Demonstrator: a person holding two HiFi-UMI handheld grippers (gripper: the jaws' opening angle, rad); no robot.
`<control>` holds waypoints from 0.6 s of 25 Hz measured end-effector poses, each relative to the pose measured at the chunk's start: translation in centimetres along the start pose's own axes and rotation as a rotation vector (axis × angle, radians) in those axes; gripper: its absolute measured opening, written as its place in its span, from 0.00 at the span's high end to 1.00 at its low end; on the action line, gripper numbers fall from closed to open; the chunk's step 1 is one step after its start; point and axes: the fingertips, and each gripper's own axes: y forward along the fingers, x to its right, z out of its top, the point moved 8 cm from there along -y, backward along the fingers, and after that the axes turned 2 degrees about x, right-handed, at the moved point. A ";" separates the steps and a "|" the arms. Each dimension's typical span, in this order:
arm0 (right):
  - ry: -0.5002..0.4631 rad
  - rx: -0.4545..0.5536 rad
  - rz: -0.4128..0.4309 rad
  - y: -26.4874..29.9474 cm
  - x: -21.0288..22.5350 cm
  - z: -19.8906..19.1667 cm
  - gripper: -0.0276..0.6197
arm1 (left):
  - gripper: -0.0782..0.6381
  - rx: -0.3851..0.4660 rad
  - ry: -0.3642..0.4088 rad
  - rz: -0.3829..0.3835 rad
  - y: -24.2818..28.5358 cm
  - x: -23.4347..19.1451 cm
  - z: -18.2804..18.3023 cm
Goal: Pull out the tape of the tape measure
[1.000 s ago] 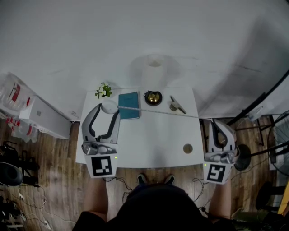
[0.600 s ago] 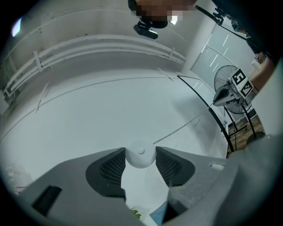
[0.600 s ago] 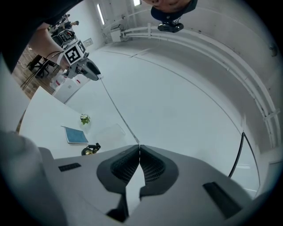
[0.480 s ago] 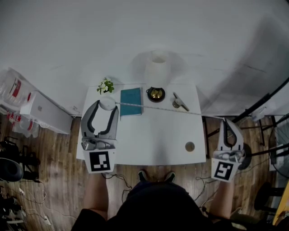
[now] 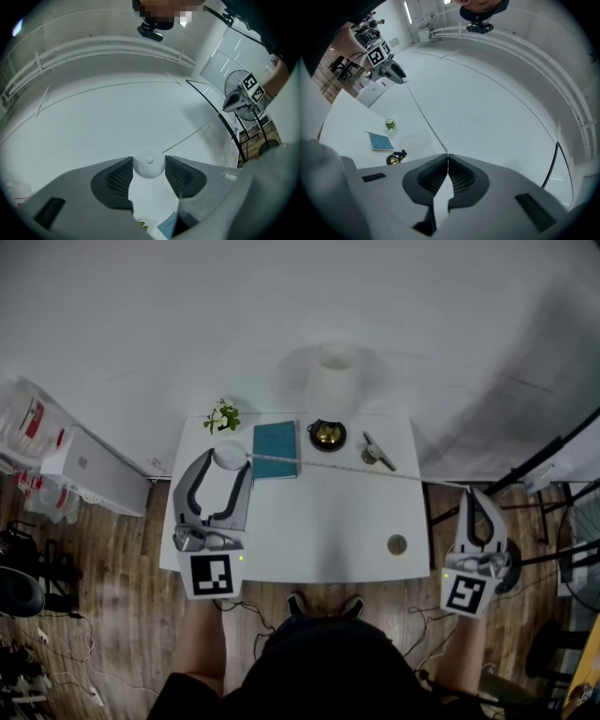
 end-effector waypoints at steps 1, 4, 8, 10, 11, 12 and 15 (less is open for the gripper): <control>-0.002 -0.003 -0.001 0.0 -0.2 0.1 0.95 | 0.59 -0.005 -0.008 -0.001 -0.1 -0.1 -0.2; -0.010 0.007 -0.006 0.0 -0.7 0.6 0.94 | 0.59 -0.003 -0.009 -0.010 -0.4 -0.5 -0.7; -0.008 -0.011 -0.002 0.2 -1.5 1.0 0.94 | 0.59 -0.010 -0.018 -0.025 -0.5 -1.1 -1.6; -0.012 -0.017 0.000 0.4 -2.0 1.2 0.94 | 0.59 -0.013 -0.023 -0.030 -0.5 -1.5 -2.0; -0.015 -0.018 0.000 0.4 -2.2 1.4 0.94 | 0.59 -0.014 -0.026 -0.034 -0.5 -1.6 -2.2; -0.015 -0.021 0.000 0.4 -2.5 1.5 0.94 | 0.59 -0.016 -0.032 -0.038 -0.5 -1.8 -2.5; -0.012 -0.038 0.006 0.6 -3.5 1.8 0.94 | 0.59 -0.037 -0.068 -0.056 -0.3 -2.2 -3.6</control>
